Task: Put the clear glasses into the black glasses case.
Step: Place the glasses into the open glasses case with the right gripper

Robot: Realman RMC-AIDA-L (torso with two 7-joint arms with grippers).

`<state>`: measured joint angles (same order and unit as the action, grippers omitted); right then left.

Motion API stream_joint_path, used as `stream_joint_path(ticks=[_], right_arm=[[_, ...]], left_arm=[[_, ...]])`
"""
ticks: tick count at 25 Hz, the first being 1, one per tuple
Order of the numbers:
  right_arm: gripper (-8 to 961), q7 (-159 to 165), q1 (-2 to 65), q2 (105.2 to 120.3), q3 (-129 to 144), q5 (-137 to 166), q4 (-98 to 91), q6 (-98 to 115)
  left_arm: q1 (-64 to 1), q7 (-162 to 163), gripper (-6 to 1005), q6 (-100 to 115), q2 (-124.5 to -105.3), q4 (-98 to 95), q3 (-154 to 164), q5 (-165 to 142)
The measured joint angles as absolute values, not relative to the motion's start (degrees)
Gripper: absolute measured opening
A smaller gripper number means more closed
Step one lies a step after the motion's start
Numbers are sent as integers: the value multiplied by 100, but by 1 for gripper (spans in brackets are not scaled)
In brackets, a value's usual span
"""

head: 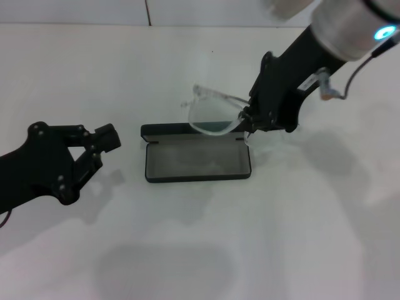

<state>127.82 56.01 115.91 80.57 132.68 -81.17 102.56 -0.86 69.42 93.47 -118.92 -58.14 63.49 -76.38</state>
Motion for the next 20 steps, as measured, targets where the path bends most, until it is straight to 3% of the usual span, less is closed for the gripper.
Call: stream_joint_path(ticks=[7,20], right_arm=[[79,13278,6137,11615,9265,13677,-7792,9915],[79,13807,6190,11619,10420,13893,-7482,8926]], left_arm=[[-86,6943,57,9495,-11935,-5771,6157,-7697],[-274,6943,58,9479,-11929,-5751,6151,-7787]])
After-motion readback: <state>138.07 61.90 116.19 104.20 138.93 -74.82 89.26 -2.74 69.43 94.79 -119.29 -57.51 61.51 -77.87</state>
